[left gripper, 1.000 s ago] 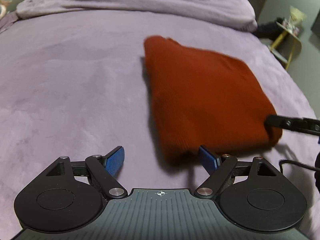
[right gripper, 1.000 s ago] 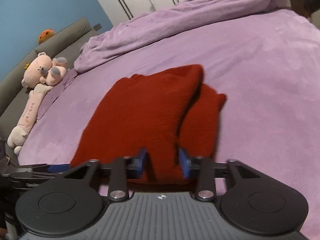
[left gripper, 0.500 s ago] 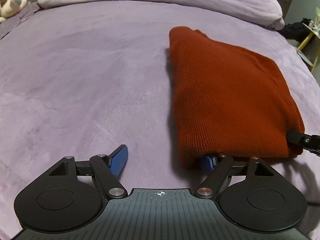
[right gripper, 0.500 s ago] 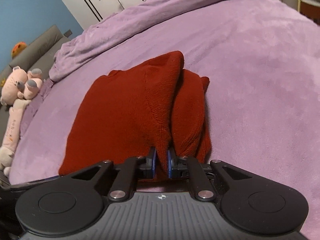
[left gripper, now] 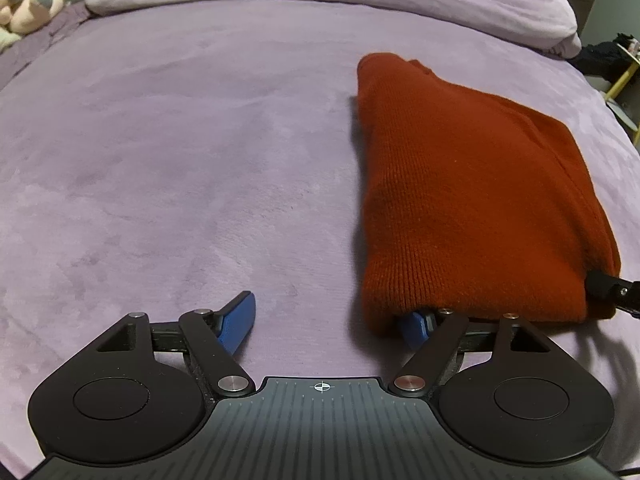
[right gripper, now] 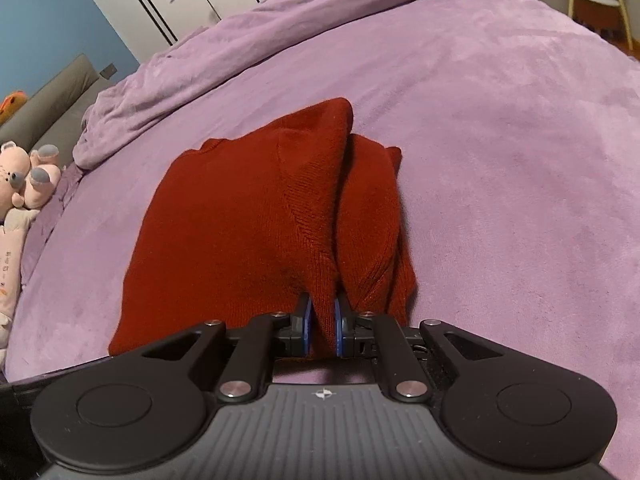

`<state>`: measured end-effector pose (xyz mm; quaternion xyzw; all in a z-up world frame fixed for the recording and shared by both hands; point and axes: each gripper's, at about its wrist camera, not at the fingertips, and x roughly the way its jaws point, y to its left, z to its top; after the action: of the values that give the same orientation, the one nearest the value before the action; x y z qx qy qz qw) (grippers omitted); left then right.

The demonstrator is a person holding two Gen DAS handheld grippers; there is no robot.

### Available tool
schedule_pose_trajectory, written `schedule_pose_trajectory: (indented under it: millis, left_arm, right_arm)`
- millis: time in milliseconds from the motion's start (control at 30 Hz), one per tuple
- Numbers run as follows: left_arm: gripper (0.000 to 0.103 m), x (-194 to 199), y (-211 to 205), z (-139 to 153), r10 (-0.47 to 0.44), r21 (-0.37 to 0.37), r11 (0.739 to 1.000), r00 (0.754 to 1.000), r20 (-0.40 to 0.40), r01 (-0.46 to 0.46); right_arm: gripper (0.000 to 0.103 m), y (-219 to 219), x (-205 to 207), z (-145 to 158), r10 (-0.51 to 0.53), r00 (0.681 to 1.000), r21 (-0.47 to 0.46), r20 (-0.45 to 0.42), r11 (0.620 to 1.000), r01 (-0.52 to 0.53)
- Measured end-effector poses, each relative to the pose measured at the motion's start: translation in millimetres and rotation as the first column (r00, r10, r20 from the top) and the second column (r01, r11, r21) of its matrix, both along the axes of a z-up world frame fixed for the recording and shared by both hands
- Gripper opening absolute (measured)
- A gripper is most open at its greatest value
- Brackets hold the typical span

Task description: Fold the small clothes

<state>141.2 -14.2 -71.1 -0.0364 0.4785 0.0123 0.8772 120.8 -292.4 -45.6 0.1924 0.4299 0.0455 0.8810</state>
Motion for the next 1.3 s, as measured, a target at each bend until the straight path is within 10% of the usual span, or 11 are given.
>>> schedule_pose_trajectory:
  millis: [333, 400, 467, 667, 1300]
  left_arm:
    - [0.089, -7, -7, -2, -0.039, 0.067, 0.997, 0.999, 0.012, 0.038]
    - [0.089, -14, -7, 3, -0.046, 0.083, 0.996, 0.999, 0.008, 0.045]
    - [0.09, -24, -8, 9, -0.032, 0.12, 0.992, 0.999, 0.024, 0.029]
    - [0.095, -54, -12, 37, -0.051, 0.066, 0.997, 0.996, 0.079, 0.046]
    - [0.1, -70, -17, 73, -0.084, 0.149, 0.987, 0.99, 0.112, 0.067]
  right_arm:
    - [0.012, -3, -6, -1, -0.011, 1.0, -0.006, 0.013, 1.0, 0.011]
    - [0.028, 3, -19, 8, -0.038, 0.999, -0.052, 0.015, 0.998, 0.039]
    - [0.074, 12, -30, 13, -0.065, 0.998, -0.12, -0.027, 0.991, 0.061]
    - [0.096, 43, -74, 24, -0.034, 0.999, -0.226, -0.008, 0.974, 0.031]
    - [0.099, 91, -77, 62, -0.007, 0.999, -0.399, -0.047, 0.917, -0.013]
